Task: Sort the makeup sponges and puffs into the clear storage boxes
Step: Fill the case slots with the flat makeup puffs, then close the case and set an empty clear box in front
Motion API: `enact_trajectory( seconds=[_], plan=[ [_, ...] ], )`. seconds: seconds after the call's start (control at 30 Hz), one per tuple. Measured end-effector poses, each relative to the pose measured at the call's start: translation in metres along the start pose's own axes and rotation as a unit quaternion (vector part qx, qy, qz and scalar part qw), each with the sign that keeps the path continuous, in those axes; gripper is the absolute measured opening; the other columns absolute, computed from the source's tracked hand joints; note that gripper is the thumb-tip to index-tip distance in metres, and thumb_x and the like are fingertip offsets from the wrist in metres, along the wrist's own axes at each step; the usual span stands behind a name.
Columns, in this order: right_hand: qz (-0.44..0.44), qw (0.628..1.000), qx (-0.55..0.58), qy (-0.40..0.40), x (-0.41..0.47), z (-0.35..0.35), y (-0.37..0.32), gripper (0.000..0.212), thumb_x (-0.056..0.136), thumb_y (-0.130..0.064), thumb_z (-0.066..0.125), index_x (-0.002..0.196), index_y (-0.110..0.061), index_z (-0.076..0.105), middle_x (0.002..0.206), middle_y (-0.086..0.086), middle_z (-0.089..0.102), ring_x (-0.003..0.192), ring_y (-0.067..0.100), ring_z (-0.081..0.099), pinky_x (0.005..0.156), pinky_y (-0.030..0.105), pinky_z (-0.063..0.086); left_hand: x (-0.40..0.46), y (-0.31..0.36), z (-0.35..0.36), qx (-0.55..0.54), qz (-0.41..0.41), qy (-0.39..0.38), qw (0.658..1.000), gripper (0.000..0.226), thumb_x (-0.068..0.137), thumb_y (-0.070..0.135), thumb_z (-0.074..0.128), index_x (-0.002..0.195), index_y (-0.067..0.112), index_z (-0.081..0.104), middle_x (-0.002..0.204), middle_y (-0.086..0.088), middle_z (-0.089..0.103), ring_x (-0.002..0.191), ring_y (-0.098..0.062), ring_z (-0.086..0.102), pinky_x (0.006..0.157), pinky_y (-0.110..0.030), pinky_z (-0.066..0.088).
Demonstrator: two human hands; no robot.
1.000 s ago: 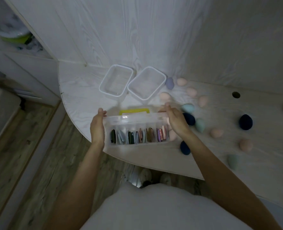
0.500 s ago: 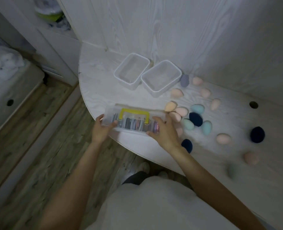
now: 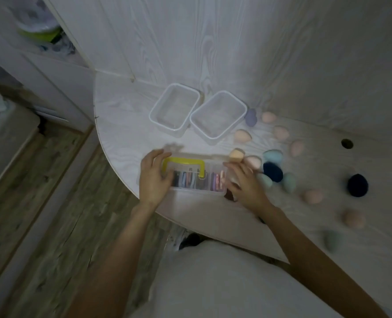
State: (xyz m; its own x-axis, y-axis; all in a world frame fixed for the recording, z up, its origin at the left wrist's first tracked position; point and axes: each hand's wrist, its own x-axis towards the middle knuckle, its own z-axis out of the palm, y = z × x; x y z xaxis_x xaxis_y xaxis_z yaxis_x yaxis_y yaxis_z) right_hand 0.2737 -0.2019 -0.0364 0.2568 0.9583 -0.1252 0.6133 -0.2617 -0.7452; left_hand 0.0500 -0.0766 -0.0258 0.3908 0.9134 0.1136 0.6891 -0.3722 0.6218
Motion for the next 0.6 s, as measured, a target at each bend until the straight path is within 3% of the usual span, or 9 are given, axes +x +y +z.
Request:
enact_trajectory(
  seconds=[0.07,0.2,0.33,0.47,0.53,0.6],
  plan=[
    [0.025,0.999,0.022,0.029,0.008,-0.012,0.002,0.036,0.095,-0.027,0.051,0.130,-0.017,0.048,0.134,0.005,0.047,0.121,0.021,0.046,0.103,0.037,0.039,0.012,0.010,0.004,-0.011,0.046,-0.058,0.997,0.048,0.082,0.035,0.054,0.126,0.016,0.054,0.137,-0.008,0.047,0.128,-0.025,0.037,0.108,-0.038,0.032],
    [0.025,0.998,-0.016,0.052,0.038,-0.028,0.001,0.035,0.093,-0.017,0.054,0.128,-0.018,0.050,0.132,0.006,0.048,0.115,0.022,0.049,0.096,0.033,0.041,0.032,0.024,0.020,0.032,0.093,-0.131,0.987,0.072,0.077,0.064,0.044,0.136,0.022,0.045,0.146,-0.005,0.039,0.135,-0.023,0.030,0.111,-0.036,0.022],
    [-0.036,0.990,-0.131,0.048,0.088,-0.037,-0.007,0.045,0.089,-0.016,0.057,0.133,-0.018,0.047,0.140,0.008,0.041,0.124,0.026,0.043,0.101,0.033,0.037,0.055,0.031,0.032,-0.011,0.026,-0.103,0.994,0.062,0.087,0.044,0.057,0.139,0.014,0.039,0.143,-0.008,0.041,0.131,-0.024,0.036,0.107,-0.032,0.029],
    [0.017,0.968,-0.248,-0.022,0.134,-0.036,-0.011,0.060,0.092,-0.039,0.053,0.145,-0.027,0.027,0.157,0.009,0.013,0.140,0.034,0.020,0.112,0.042,0.026,0.088,0.036,0.041,-0.067,-0.108,-0.130,0.983,0.065,0.090,0.041,0.055,0.143,0.012,0.030,0.137,-0.005,0.048,0.118,-0.021,0.052,0.095,-0.033,0.041],
    [0.031,0.950,-0.302,-0.069,0.145,-0.035,-0.009,0.065,0.090,-0.053,0.048,0.146,-0.033,0.022,0.159,0.005,0.002,0.144,0.037,0.002,0.115,0.048,0.011,0.101,0.039,0.049,-0.068,-0.121,-0.157,0.978,0.073,0.087,0.047,0.056,0.145,0.014,0.026,0.138,-0.004,0.047,0.117,-0.022,0.053,0.094,-0.035,0.044],
    [0.018,0.943,-0.323,-0.084,0.151,-0.039,-0.005,0.070,0.086,-0.058,0.050,0.146,-0.034,0.023,0.159,0.006,0.003,0.144,0.036,-0.001,0.115,0.052,0.004,0.111,0.044,0.059,-0.071,-0.113,-0.180,0.975,0.082,0.083,0.052,0.060,0.146,0.018,0.021,0.140,-0.007,0.043,0.121,-0.024,0.050,0.096,-0.041,0.045]
  ],
)
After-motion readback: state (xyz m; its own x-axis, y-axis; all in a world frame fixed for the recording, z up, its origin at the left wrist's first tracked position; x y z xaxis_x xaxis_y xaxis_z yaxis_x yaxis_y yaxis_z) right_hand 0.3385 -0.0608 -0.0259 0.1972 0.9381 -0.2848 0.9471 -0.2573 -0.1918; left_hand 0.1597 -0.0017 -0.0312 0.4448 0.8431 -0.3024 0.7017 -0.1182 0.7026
